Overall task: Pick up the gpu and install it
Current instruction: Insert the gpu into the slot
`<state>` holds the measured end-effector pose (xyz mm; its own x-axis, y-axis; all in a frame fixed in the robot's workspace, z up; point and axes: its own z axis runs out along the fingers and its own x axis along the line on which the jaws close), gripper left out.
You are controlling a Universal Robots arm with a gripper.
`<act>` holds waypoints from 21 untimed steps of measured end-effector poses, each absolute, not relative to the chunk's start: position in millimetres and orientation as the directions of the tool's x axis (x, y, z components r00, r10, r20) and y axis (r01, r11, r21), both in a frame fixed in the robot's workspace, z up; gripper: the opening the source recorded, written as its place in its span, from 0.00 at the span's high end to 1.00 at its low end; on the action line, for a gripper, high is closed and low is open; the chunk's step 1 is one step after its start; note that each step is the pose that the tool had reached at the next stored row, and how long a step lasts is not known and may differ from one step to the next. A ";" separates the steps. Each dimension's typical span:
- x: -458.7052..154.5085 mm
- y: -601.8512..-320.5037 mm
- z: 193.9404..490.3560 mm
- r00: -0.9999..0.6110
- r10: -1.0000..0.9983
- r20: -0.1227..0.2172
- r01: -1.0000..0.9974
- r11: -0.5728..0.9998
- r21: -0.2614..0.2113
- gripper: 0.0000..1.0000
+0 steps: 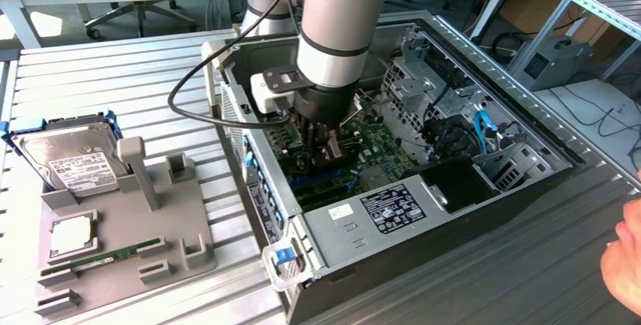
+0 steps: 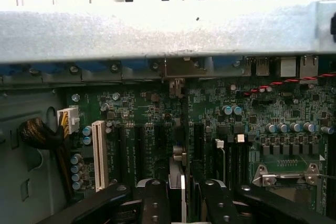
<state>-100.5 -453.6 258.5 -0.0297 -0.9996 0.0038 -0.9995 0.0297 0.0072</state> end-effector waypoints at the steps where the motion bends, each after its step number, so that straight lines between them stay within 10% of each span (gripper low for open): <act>1: -100.5 -453.6 258.5 -0.033 -0.999 0.004 -0.999 0.033 0.007 0.73; 21: -100.4 -453.6 257.9 -0.035 -0.999 0.004 -0.999 0.035 0.007 0.73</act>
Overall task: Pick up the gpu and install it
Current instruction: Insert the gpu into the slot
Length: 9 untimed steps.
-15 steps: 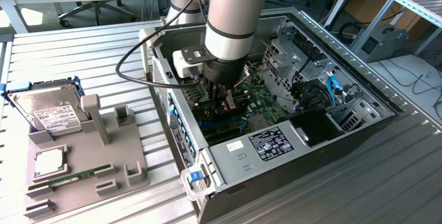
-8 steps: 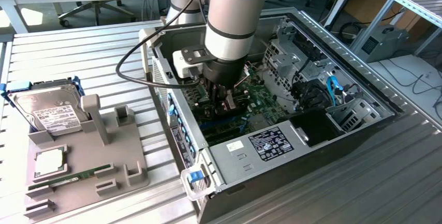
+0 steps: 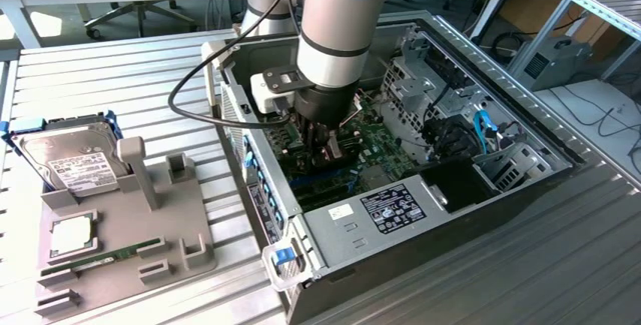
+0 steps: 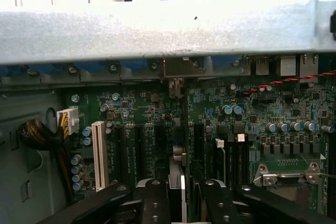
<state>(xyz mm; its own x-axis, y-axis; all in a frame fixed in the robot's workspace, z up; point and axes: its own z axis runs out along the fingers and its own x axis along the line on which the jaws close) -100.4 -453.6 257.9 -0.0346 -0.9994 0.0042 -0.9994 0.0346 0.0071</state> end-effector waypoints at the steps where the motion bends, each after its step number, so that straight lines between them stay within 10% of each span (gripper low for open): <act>1: -100.4 -453.6 258.0 -0.035 -0.999 0.004 -0.999 0.035 0.007 0.73; 9: -100.4 -453.6 257.9 -0.035 -0.999 0.004 -0.999 0.035 0.007 0.73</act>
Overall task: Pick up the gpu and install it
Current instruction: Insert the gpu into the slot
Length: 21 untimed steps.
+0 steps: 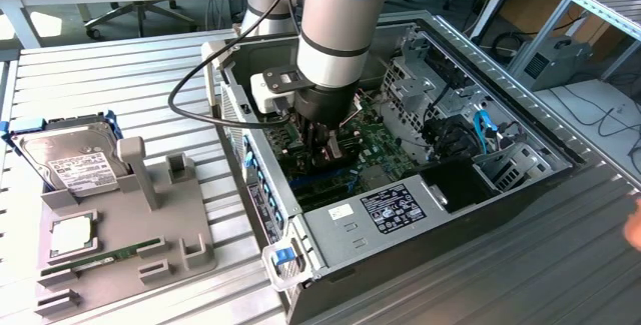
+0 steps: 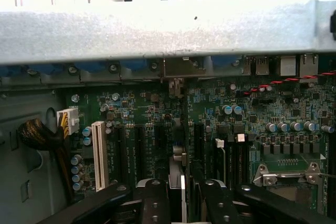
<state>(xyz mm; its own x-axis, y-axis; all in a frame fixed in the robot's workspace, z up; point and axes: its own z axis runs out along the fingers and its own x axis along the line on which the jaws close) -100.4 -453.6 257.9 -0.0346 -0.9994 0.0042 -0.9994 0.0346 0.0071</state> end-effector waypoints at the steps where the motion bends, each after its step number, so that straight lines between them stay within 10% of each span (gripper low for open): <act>1: -100.4 -453.6 258.0 -0.035 -0.999 0.004 -0.999 0.035 0.007 0.73; 21: -97.1 -453.6 260.2 -0.022 -1.000 0.004 -1.000 0.022 0.008 0.73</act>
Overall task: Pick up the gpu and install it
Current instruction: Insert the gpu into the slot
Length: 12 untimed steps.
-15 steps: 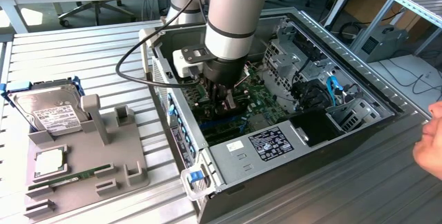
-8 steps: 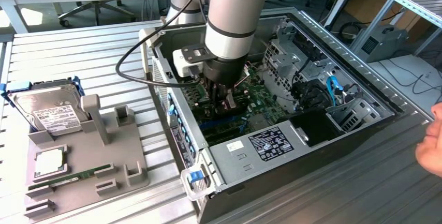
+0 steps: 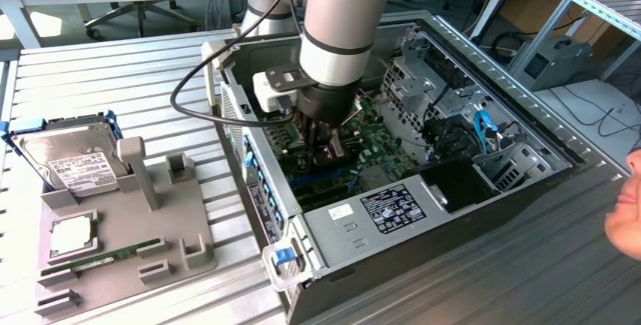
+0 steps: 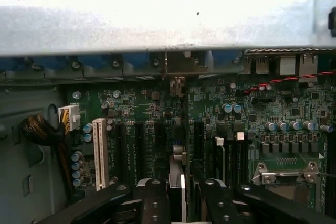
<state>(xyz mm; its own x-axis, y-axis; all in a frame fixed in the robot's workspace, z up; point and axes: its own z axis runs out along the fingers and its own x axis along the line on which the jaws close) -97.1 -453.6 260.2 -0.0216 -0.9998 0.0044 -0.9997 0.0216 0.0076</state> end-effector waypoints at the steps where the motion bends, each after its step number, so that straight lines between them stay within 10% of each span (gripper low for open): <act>1: -96.5 -453.6 260.1 -0.021 -1.000 0.004 -1.000 0.021 0.008 0.73; 12: -94.0 -453.5 260.0 -0.011 -1.000 0.004 -1.000 0.011 0.008 0.73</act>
